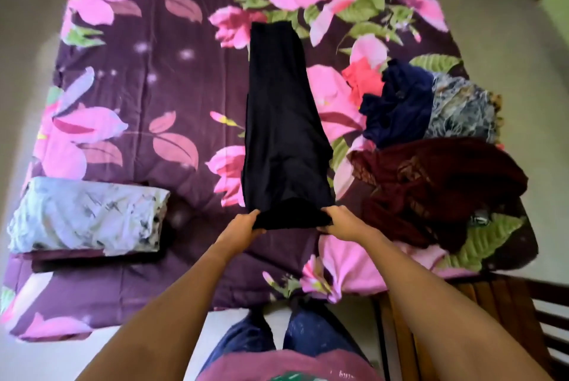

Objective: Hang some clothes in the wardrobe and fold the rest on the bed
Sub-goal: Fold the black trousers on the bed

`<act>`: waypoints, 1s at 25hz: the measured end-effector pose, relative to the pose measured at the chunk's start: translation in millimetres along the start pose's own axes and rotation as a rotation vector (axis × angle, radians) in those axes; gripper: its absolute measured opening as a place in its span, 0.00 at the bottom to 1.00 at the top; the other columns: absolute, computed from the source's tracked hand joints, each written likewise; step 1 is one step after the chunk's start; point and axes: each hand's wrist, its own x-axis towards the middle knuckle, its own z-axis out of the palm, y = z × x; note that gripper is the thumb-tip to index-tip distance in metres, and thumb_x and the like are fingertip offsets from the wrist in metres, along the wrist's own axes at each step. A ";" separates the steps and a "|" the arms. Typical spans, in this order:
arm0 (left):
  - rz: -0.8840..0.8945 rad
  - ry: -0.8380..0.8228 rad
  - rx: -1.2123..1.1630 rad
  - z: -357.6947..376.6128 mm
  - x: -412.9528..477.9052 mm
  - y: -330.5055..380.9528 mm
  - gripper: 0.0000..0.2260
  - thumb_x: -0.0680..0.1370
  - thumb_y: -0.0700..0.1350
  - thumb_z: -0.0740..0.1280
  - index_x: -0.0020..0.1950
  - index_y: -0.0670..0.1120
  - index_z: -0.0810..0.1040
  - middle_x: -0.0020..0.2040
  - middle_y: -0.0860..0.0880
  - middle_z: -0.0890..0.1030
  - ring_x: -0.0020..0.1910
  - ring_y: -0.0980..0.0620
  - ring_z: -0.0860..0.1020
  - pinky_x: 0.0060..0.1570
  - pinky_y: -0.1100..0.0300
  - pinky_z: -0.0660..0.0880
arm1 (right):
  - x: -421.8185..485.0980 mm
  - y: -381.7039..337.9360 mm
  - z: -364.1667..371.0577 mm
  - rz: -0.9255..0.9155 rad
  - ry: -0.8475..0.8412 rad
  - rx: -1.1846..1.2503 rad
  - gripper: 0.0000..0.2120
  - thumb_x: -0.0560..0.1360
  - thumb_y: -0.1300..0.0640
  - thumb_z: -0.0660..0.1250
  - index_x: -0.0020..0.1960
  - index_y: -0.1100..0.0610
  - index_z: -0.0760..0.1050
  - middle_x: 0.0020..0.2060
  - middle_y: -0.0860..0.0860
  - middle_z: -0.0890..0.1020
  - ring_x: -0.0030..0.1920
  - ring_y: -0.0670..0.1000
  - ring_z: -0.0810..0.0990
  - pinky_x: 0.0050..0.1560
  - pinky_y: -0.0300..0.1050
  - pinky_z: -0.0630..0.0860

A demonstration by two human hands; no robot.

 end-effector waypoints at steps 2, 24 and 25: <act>-0.035 -0.090 0.019 20.5 -6.2 -9.6 0.22 0.76 0.47 0.68 0.66 0.38 0.70 0.58 0.36 0.78 0.58 0.38 0.76 0.54 0.54 0.69 | -2.6 8.9 22.7 0.047 -0.085 -0.026 0.04 0.72 0.60 0.70 0.45 0.59 0.77 0.45 0.59 0.82 0.49 0.56 0.80 0.40 0.42 0.66; 0.073 0.232 -0.001 32.4 94.1 -20.3 0.21 0.71 0.41 0.73 0.62 0.37 0.75 0.60 0.38 0.75 0.60 0.38 0.73 0.60 0.48 0.69 | 99.8 24.4 52.5 -0.074 0.289 -0.007 0.13 0.72 0.62 0.69 0.56 0.65 0.76 0.54 0.61 0.76 0.55 0.63 0.76 0.56 0.55 0.73; 0.089 0.139 0.039 42.4 90.7 -25.4 0.22 0.70 0.41 0.74 0.62 0.37 0.75 0.63 0.39 0.74 0.63 0.39 0.72 0.63 0.50 0.67 | 95.5 28.1 65.0 -0.118 0.232 -0.071 0.14 0.71 0.60 0.71 0.55 0.65 0.76 0.53 0.61 0.77 0.54 0.63 0.77 0.55 0.55 0.74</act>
